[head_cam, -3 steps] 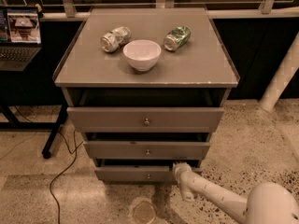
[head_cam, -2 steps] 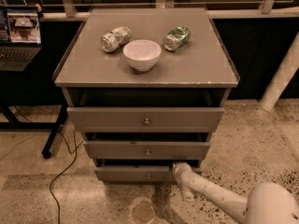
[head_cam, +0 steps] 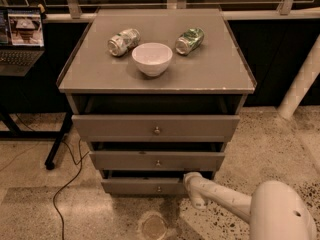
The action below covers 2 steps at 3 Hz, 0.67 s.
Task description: Open bottom drawer
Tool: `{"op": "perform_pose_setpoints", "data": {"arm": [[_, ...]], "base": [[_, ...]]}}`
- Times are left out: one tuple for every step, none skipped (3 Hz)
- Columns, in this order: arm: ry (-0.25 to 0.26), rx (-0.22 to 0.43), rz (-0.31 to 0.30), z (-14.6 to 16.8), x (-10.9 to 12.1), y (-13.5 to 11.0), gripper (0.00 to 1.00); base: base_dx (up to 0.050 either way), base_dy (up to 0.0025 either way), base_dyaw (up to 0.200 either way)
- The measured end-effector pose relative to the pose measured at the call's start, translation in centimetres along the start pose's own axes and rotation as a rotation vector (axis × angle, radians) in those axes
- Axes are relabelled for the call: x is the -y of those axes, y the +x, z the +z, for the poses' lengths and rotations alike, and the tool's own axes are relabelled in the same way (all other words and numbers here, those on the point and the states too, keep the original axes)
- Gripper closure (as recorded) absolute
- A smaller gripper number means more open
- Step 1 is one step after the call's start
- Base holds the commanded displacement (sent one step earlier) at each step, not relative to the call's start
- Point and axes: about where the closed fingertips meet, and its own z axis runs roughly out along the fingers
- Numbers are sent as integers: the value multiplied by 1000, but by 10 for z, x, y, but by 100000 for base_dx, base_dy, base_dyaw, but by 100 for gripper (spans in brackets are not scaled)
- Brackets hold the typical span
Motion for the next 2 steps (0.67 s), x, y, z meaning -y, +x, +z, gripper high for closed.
{"op": "perform_pose_setpoints", "data": {"arm": [[-2, -66, -4, -1, 6, 12, 100], [-3, -66, -4, -3, 7, 10, 100]], "base": [[0, 0, 0], [0, 0, 0]]}}
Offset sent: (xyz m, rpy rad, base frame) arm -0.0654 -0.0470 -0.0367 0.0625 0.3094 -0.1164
